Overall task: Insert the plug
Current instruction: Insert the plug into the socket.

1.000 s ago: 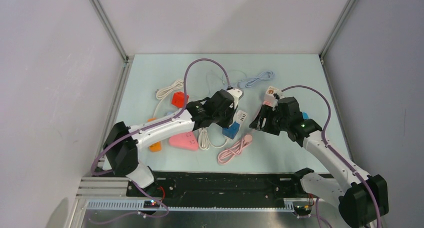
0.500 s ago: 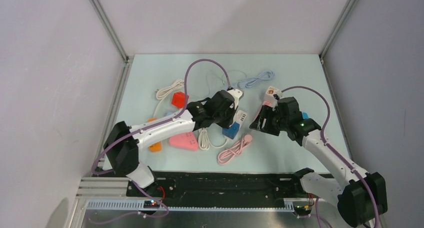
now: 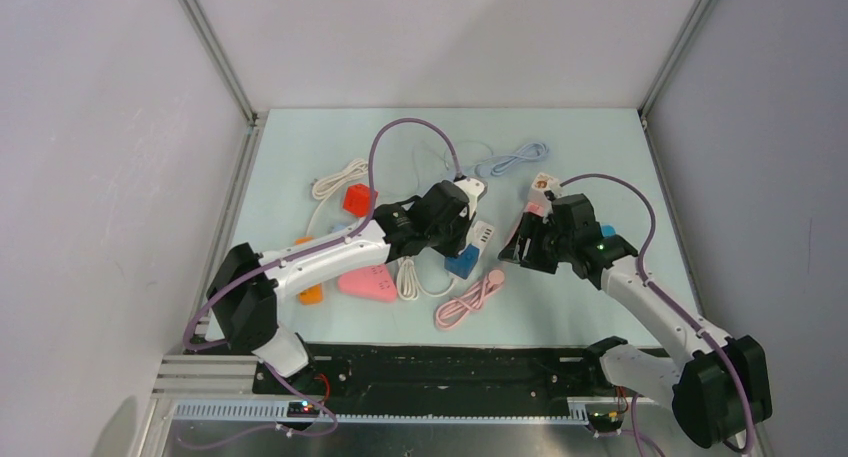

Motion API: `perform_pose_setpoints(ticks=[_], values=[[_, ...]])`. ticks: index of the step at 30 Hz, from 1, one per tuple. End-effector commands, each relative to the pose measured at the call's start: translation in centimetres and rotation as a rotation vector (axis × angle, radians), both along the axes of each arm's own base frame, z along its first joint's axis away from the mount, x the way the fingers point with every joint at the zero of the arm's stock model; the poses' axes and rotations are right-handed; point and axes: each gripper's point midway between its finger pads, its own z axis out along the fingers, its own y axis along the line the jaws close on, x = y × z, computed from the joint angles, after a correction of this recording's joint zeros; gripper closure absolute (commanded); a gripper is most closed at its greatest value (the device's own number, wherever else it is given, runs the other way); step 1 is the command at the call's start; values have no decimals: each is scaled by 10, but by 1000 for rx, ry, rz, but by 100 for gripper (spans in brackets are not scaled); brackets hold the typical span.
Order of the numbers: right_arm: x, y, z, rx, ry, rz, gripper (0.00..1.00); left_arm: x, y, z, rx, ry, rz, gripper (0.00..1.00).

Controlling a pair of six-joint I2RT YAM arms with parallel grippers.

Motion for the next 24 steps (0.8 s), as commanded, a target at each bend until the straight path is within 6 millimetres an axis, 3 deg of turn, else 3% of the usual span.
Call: perform_pose_setpoints(ticks=[1,13,24], values=[[5,4,4,27,-14,-3,37,0,5,17,-17,-21,32,100],[5,4,3,28,-6,-5,37,-3,-2,21,-7,23,13,100],[5,3,0,20,1,-5,38,2,0,11,23,21,50,100]])
